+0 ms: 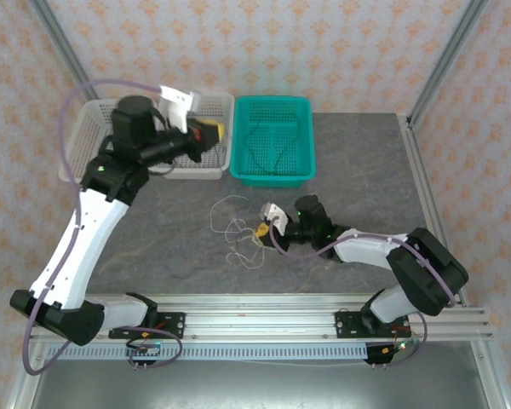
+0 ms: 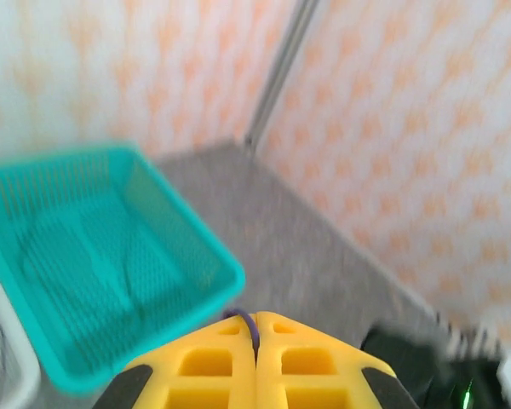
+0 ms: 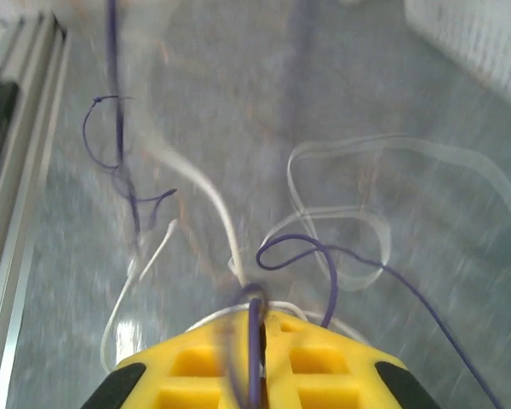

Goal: Untangle the cables

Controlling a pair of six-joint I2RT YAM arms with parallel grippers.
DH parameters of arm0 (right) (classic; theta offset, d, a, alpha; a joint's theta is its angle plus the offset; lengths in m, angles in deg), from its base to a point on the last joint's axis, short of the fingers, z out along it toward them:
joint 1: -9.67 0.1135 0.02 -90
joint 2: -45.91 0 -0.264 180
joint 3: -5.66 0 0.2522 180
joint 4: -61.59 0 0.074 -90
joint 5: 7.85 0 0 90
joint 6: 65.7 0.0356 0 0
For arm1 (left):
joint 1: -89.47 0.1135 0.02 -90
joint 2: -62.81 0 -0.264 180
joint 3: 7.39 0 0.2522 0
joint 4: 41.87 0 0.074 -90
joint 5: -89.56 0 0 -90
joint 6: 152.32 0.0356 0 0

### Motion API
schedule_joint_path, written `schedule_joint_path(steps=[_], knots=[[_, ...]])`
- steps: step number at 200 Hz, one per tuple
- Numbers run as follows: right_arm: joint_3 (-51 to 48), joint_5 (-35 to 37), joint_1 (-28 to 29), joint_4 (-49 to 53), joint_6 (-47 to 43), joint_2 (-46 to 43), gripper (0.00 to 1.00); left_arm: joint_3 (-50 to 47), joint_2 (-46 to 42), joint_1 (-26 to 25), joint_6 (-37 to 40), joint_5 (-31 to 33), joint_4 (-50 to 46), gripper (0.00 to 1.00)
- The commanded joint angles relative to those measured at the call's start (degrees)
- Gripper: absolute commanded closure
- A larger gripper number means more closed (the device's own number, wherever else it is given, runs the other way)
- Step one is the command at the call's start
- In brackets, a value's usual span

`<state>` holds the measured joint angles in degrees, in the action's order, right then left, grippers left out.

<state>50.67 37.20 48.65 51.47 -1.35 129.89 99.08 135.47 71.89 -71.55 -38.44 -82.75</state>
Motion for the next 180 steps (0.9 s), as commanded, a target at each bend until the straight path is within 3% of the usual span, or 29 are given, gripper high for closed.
schedule_joint_path(steps=[1, 26, 73, 110, 135, 180], knots=[[-1.6, 1.1, 0.1, 3.4, 0.0, 0.1, 0.89, 6.5, -0.2, 0.4, -4.6, 1.7, 8.2, 1.0], [-2.4, 1.8, 0.2, 4.4, -0.4, -0.7, 0.89, 10.6, 0.9, 1.2, -7.3, 7.1, 10.2, 1.0], [-3.7, 2.2, 0.1, 5.6, 0.6, -4.3, 0.89, 28.8, 9.9, 1.6, -1.7, 15.7, 4.0, 1.0], [-5.8, 4.3, 0.2, 9.3, 1.5, -8.4, 0.9, 48.7, 21.3, 2.2, 4.7, 20.0, 0.5, 1.0], [-9.6, 8.5, 0.2, 10.7, 2.0, -13.3, 0.9, 64.9, 30.9, 4.1, 4.9, 21.1, -0.9, 1.0], [-12.5, 10.0, 0.1, 10.6, 4.7, -19.3, 0.9, 67.2, 36.4, 6.8, 6.2, 22.0, 9.6, 1.0]])
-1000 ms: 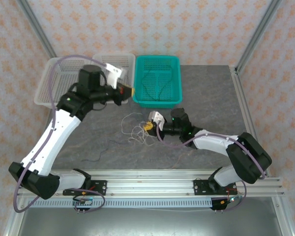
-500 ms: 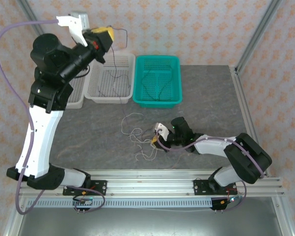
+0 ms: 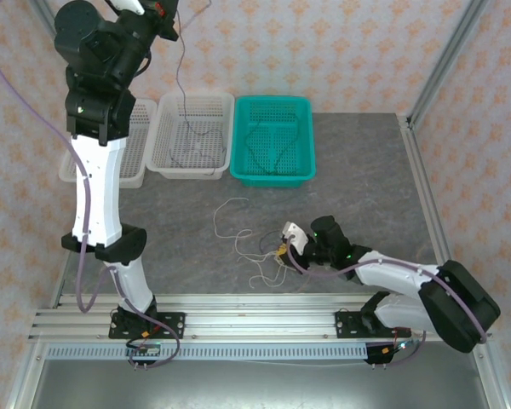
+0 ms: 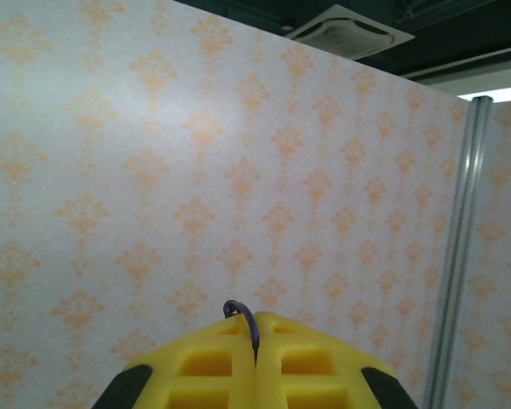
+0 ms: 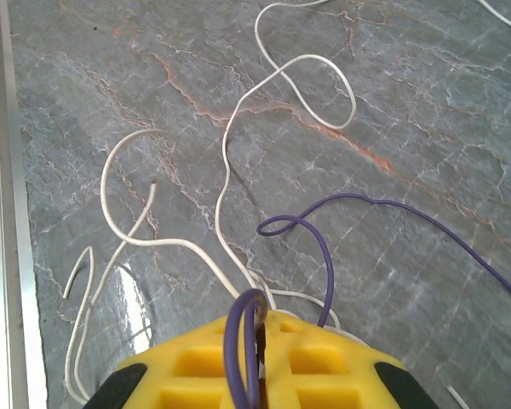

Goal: Untangle the cables

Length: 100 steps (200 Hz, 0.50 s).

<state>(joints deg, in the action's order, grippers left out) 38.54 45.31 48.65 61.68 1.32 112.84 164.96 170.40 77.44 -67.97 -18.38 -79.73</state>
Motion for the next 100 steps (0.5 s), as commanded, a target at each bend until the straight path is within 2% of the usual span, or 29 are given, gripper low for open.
schedule_joint_path(steps=[1, 63, 82, 100], knots=[[-0.4, 1.9, 0.1, 0.5, 2.1, -2.3, 0.9, 1.3, 2.3, 1.3, 2.6, 2.0, 6.8, 1.0], [-0.6, 3.1, 0.1, 0.8, 3.2, -3.9, 0.89, 2.1, 8.9, 7.2, 0.3, 3.3, 20.1, 1.0], [-0.2, 2.8, 0.2, 1.0, 2.8, -3.2, 0.89, 3.3, 11.7, 8.1, 1.2, 3.7, 19.2, 1.0], [0.4, 2.8, 0.2, 1.3, 2.5, -2.5, 0.89, 3.1, 13.7, 8.1, 4.2, 2.7, 14.5, 1.0]])
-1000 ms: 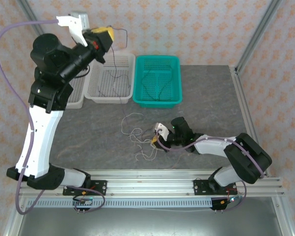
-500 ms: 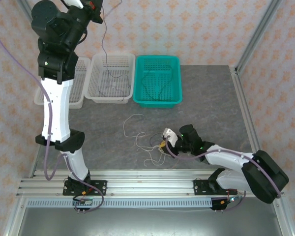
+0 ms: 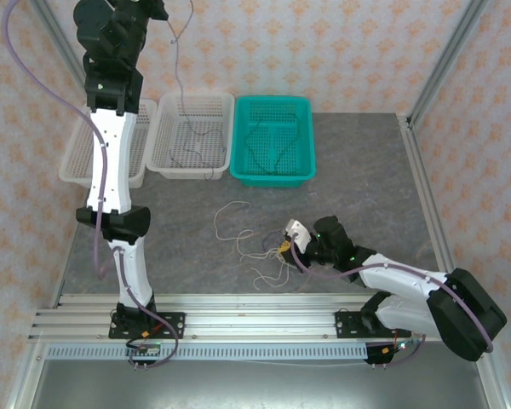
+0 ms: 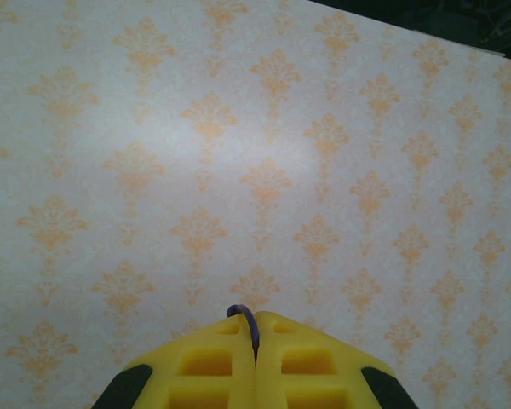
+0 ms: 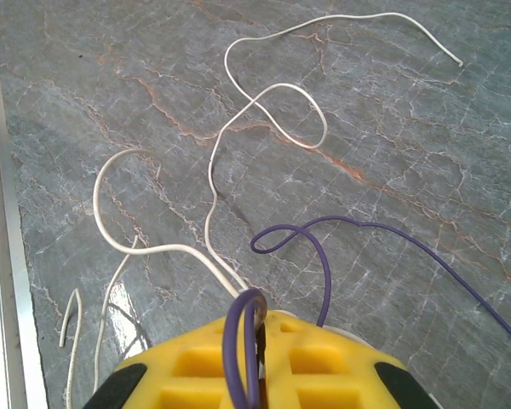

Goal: Untangle the cables

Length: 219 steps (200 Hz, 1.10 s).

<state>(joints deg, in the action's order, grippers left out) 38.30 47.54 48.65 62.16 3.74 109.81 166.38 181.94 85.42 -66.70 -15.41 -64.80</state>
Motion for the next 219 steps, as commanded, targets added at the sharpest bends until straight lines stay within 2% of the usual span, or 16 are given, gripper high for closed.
schedule_joint_path(steps=[1, 48, 83, 98, 115, 126, 130, 152, 172, 191, 219], knots=[[0.7, 0.6, 0.1, 0.8, 0.1, 0.5, 0.89, 1.7, 2.3, 0.1, 3.1, -0.3, -0.9, 1.0], [1.2, 1.1, 0.2, 0.7, 0.7, 0.7, 0.89, -2.7, 7.5, 0.0, 7.8, 1.4, -14.9, 1.0], [0.7, 2.7, 0.1, 0.8, 1.6, -0.5, 0.89, -19.0, 4.5, -1.1, 7.9, 8.0, -16.7, 1.0], [0.5, 3.2, 0.2, 0.6, 2.0, -0.9, 0.89, -27.8, 1.9, -1.3, 5.1, 11.0, -14.8, 1.0], [0.4, 3.5, 0.2, 0.5, 2.4, -1.0, 0.89, -33.3, 1.1, -1.4, 2.1, 13.8, -16.0, 1.0], [0.5, 3.6, 0.1, 0.4, 2.4, -1.0, 0.89, -35.2, 1.4, -1.3, 1.5, 13.9, -17.3, 0.93], [0.5, 3.7, 0.2, 0.4, 2.4, -0.9, 0.89, -35.4, 1.6, -1.4, 1.5, 14.0, -18.0, 0.87], [1.0, 3.6, 0.2, 0.6, 2.0, -0.6, 0.89, -36.0, 1.6, -1.3, 1.2, 14.5, -19.9, 0.43], [1.7, 3.7, 0.2, 0.9, 1.8, -0.1, 0.89, -34.9, -0.4, -1.3, 0.0, 14.4, -21.5, 0.16], [2.2, 3.7, 0.1, 0.8, 1.6, 0.6, 0.89, -33.5, -3.5, -1.4, -2.6, 13.0, -24.1, 0.05], [3.3, 4.3, 0.1, 0.3, 1.7, 1.6, 0.89, -38.3, -12.9, -2.9, -5.3, 7.2, -22.7, 0.03]])
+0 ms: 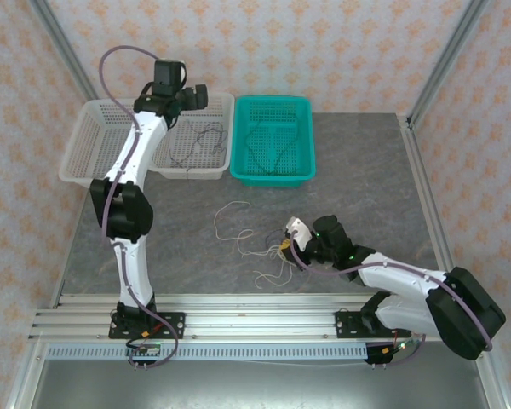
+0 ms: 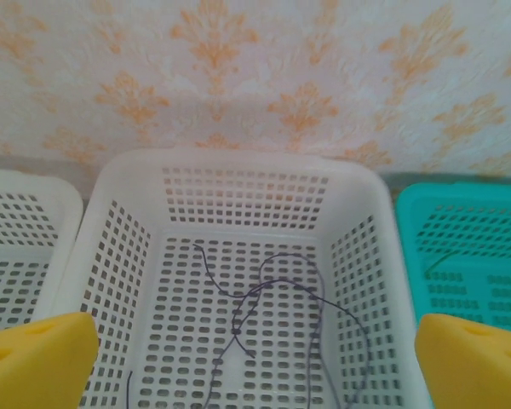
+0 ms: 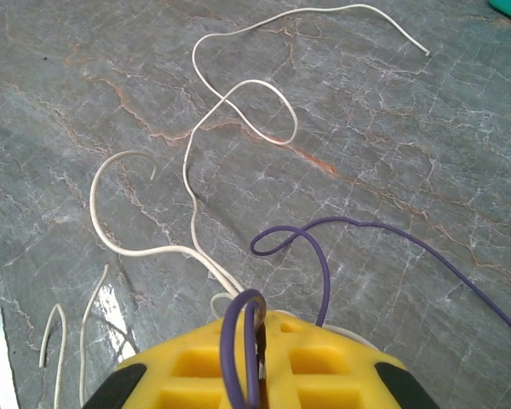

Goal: Untangle the cables

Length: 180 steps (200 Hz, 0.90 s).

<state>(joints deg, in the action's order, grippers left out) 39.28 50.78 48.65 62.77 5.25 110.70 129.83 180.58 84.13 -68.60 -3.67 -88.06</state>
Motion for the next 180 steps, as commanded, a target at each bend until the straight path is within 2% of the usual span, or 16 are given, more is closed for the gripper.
schedule_joint_path(steps=[1, 31, 73, 99, 123, 136, 154, 180], knots=[[2.4, 1.1, 0.1, -0.3, 0.2, 0.7, 0.89, -2.2, -11.9, -1.7, -3.4, -4.8, 0.7, 0.03], [4.2, 0.9, 0.2, -0.5, 0.0, 1.3, 0.89, -14.1, -23.9, -6.0, -5.1, -13.5, 2.2, 0.03], [6.1, 0.7, 0.0, -3.7, 2.8, 1.1, 0.89, -45.1, -43.6, -13.5, -4.8, -26.8, 15.2, 0.03], [7.9, -0.1, -0.1, -6.2, 4.7, 1.1, 0.89, -56.2, -50.1, -17.6, -5.0, -27.6, 15.7, 0.03], [9.3, -3.2, -0.2, -8.6, 5.1, 0.8, 0.89, -62.0, -52.9, -22.0, 0.9, -28.2, 14.2, 0.03], [10.1, -6.0, -0.2, -9.2, 4.7, 0.9, 0.89, -64.7, -53.5, -22.4, 3.4, -28.5, 14.2, 0.1], [12.2, -9.0, -0.2, -5.7, 2.9, 0.9, 0.89, -66.1, -52.9, -22.4, 9.5, -26.8, 10.3, 0.31], [15.1, -13.4, -0.2, 0.8, -1.6, 0.7, 0.89, -64.6, -49.8, -22.3, 18.8, -27.7, 3.3, 0.37]])
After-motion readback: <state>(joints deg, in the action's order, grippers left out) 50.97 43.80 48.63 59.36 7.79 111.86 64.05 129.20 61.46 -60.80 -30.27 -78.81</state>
